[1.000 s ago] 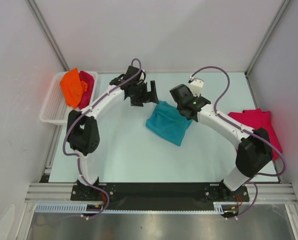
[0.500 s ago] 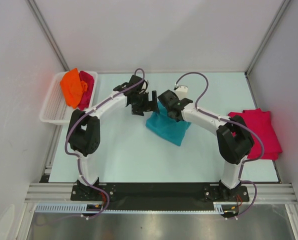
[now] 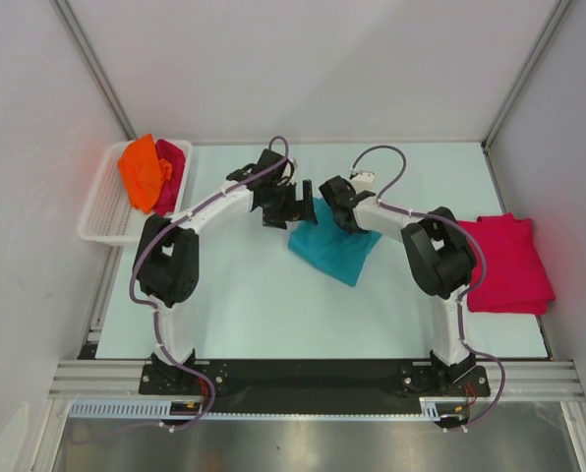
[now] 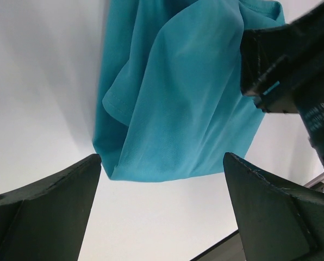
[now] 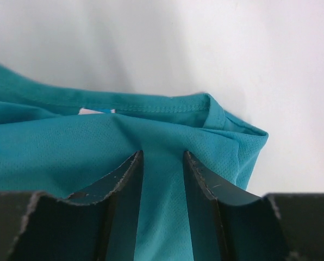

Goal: Fold and stack the t-shirts

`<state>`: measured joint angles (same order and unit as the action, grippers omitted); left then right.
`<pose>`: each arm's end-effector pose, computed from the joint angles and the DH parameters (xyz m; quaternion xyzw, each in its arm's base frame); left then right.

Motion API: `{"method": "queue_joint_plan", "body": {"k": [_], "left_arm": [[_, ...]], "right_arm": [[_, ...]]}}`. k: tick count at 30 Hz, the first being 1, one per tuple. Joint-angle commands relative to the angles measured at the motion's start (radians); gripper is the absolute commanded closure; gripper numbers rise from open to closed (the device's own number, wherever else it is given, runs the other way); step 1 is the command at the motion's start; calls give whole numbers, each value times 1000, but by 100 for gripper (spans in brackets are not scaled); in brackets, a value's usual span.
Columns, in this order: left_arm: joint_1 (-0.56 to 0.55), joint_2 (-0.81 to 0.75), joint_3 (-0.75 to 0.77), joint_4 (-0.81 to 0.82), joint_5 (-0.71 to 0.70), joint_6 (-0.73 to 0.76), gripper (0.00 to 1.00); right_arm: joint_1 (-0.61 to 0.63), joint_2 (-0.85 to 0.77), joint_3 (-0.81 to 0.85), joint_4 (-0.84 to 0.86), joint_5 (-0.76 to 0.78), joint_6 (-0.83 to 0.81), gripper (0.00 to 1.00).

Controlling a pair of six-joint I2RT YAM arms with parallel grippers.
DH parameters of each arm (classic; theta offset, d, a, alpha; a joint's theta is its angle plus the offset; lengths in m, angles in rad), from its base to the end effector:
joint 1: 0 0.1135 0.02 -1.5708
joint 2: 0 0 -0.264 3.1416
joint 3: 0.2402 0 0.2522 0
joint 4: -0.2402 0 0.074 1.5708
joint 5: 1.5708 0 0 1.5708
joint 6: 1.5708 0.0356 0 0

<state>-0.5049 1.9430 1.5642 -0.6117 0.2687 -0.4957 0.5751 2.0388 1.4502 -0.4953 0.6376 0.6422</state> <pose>0.3676 -0.2139 0.2340 0.0427 0.9494 -0.2486 0.1872 0.3674 0.2129 0.1723 0.1064 0.9186 -0.1187 0.3617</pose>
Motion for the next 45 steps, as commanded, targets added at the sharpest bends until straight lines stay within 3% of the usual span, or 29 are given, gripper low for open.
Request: {"method": "queue_joint_plan", "body": {"k": [1,7,18,21,22,23,24,25,26,28,36,45], "left_arm": [[-3,-67,-30,16,4,11,0],[-3,-95,-78,21,-3,9,1],[-4,-134,-136,39,-23,2,0],[-4,-176,-199,43,-69,9,1],[-6,-191,-216,40,-89,23,1],[-7,-205,-236,26,-124,35,0],[-14,-228,-237,-3,-261,48,1],[-27,-239,-236,-58,-343,74,0],[-29,-245,-230,-84,-396,88,0],[-29,-262,-230,-123,-483,114,0],[-29,-245,-279,0,-447,138,0],[-29,-208,-283,115,-436,210,0]], "right_arm": [[-21,49,65,50,51,-36,60],[-43,54,117,44,59,-70,60],[3,-133,98,-31,42,-64,58],[0,-221,30,-34,-96,-47,52],[-3,-245,-5,-23,-221,-35,47],[-14,-280,-45,33,-308,-30,29],[-32,-345,-145,62,-382,-16,28],[-37,-383,-195,95,-479,6,28],[-35,-414,-236,128,-504,23,41],[-35,-484,-339,142,-542,53,47],[-44,-535,-516,205,-664,145,36],[-66,-592,-560,155,-530,126,35]]}}
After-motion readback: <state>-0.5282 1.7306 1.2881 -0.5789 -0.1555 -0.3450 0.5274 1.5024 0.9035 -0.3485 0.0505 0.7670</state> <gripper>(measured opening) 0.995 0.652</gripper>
